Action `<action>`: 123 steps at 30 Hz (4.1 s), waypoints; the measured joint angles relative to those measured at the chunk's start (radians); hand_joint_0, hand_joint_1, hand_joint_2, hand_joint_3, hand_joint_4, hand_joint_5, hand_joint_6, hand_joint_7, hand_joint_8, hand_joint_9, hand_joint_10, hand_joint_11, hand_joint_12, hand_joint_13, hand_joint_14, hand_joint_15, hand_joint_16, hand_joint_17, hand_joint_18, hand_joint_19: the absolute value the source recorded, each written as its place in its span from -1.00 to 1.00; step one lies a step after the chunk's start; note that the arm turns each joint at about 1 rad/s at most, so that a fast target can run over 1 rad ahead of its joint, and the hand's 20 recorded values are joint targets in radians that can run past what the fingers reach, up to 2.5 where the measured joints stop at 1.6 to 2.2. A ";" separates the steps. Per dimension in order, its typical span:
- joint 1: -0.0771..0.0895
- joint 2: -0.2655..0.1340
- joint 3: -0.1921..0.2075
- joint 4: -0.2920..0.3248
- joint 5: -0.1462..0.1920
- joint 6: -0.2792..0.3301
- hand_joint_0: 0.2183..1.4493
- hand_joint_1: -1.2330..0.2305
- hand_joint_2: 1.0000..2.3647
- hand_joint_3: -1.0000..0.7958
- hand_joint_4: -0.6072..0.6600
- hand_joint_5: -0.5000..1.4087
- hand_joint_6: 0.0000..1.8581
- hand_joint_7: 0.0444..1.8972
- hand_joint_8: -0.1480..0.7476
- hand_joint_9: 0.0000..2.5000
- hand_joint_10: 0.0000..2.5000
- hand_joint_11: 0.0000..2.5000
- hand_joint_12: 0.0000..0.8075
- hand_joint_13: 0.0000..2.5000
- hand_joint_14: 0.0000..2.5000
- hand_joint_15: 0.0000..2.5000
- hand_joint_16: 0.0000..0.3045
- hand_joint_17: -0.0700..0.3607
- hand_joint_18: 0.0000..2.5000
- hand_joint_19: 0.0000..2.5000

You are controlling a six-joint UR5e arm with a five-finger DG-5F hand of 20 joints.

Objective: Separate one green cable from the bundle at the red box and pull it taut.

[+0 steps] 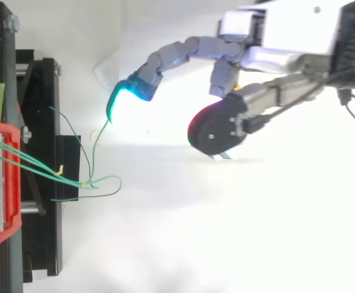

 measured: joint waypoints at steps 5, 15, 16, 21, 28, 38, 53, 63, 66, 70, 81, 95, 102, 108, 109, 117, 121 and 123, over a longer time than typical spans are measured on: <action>-0.013 -0.058 0.010 0.095 -0.035 0.011 -0.78 0.08 -1.00 -0.44 0.25 -0.72 -0.46 -0.32 0.09 0.15 -0.98 -0.21 0.07 0.05 -0.98 -0.44 -0.51 0.11 0.21 -0.98; -0.004 -0.087 0.020 0.154 -0.027 0.003 -0.78 0.09 -1.00 -0.44 0.24 -0.72 -0.46 -0.32 0.10 0.15 -0.98 -0.21 0.08 0.04 -0.98 -0.46 -0.51 0.10 0.19 -0.98; -0.003 -0.092 0.024 0.160 -0.023 0.002 -0.78 0.09 -1.00 -0.44 0.24 -0.72 -0.46 -0.32 0.10 0.15 -0.98 -0.20 0.07 0.04 -0.98 -0.45 -0.51 0.10 0.19 -0.98; 0.012 -0.119 0.059 0.178 -0.002 -0.010 -0.78 0.09 -1.00 -0.44 0.24 -0.72 -0.46 -0.32 0.09 0.15 -0.98 -0.20 0.08 0.03 -0.98 -0.45 -0.52 0.10 0.18 -0.98; 0.040 -0.124 0.073 0.173 0.043 -0.030 -0.78 0.09 -1.00 -0.44 0.24 -0.71 -0.46 -0.32 0.10 0.14 -0.99 -0.21 0.08 0.02 -0.98 -0.45 -0.53 0.08 0.14 -0.97; 0.086 -0.124 0.074 0.172 0.092 -0.029 -0.78 0.08 -1.00 -0.44 0.24 -0.70 -0.46 -0.32 0.10 0.16 -0.98 -0.18 0.07 0.02 -0.98 -0.44 -0.52 0.09 0.15 -0.95; 0.134 -0.125 0.074 0.171 0.135 0.015 -0.77 0.07 -1.00 -0.44 0.25 -0.69 -0.46 -0.31 0.10 0.17 -0.98 -0.16 0.05 0.04 -0.98 -0.43 -0.52 0.08 0.16 -0.90; 0.139 -0.124 0.073 0.169 0.134 0.045 -0.71 0.12 -1.00 -0.44 0.30 -0.61 -0.46 -0.27 0.04 0.22 -0.98 -0.16 0.01 0.07 -0.98 -0.43 -0.53 0.07 0.16 -0.85; 0.139 -0.124 0.073 0.163 0.133 0.067 -0.69 0.16 -1.00 -0.44 0.33 -0.59 -0.46 -0.27 0.02 0.24 -0.98 -0.18 -0.02 0.06 -0.98 -0.42 -0.53 0.07 0.14 -0.85; 0.140 -0.124 0.073 0.148 0.132 0.088 -0.66 0.21 -1.00 -0.44 0.38 -0.55 -0.46 -0.25 -0.02 0.26 -0.98 -0.20 -0.03 0.07 -0.98 -0.41 -0.55 0.04 0.11 -0.84; 0.139 -0.124 0.073 0.125 0.126 0.105 -0.64 0.22 -1.00 -0.44 0.44 -0.53 -0.46 -0.24 -0.04 0.28 -0.98 -0.22 -0.06 0.08 -0.98 -0.41 -0.55 0.04 0.08 -0.83; 0.139 -0.124 0.073 0.114 0.132 0.229 -0.64 0.20 -1.00 -0.44 0.48 -0.51 -0.46 -0.23 -0.07 0.29 -0.98 -0.24 -0.07 0.08 -0.98 -0.41 -0.55 0.03 0.06 -0.82; 0.140 -0.124 0.073 0.114 0.134 0.281 -0.61 0.20 -1.00 -0.44 0.50 -0.47 -0.46 -0.21 -0.16 0.38 -0.98 -0.31 -0.11 0.13 -0.98 -0.39 -0.58 0.00 0.04 -0.81; 0.140 -0.124 0.073 0.113 0.135 0.300 -0.59 0.28 -1.00 -0.44 0.44 -0.42 -0.46 -0.12 -0.23 0.43 -0.98 -0.49 -0.18 0.18 -0.98 -0.40 -0.61 -0.05 0.04 -0.79; 0.139 -0.124 0.073 0.113 0.135 0.301 -0.59 0.30 -1.00 -0.44 0.43 -0.41 -0.46 -0.12 -0.21 0.44 -0.98 -0.50 -0.18 0.19 -0.98 -0.40 -0.61 -0.05 0.04 -0.79; 0.140 -0.124 0.073 0.110 0.137 0.310 -0.60 0.47 -1.00 -0.44 0.42 -0.39 -0.46 -0.03 -0.19 0.48 -0.98 -0.60 -0.19 0.23 -0.98 -0.40 -0.61 -0.06 0.04 -0.78; 0.140 -0.124 0.073 0.091 0.145 0.349 -0.69 0.49 -1.00 -0.44 0.51 -0.40 -0.46 -0.06 -0.12 0.43 -0.99 -0.65 -0.12 0.22 -0.98 -0.43 -0.58 0.00 0.05 -0.81; 0.140 -0.124 0.073 0.082 0.150 0.367 -0.69 0.49 -1.00 -0.44 0.51 -0.41 -0.46 -0.07 -0.13 0.43 -0.99 -0.65 -0.11 0.21 -0.98 -0.43 -0.58 -0.01 0.04 -0.80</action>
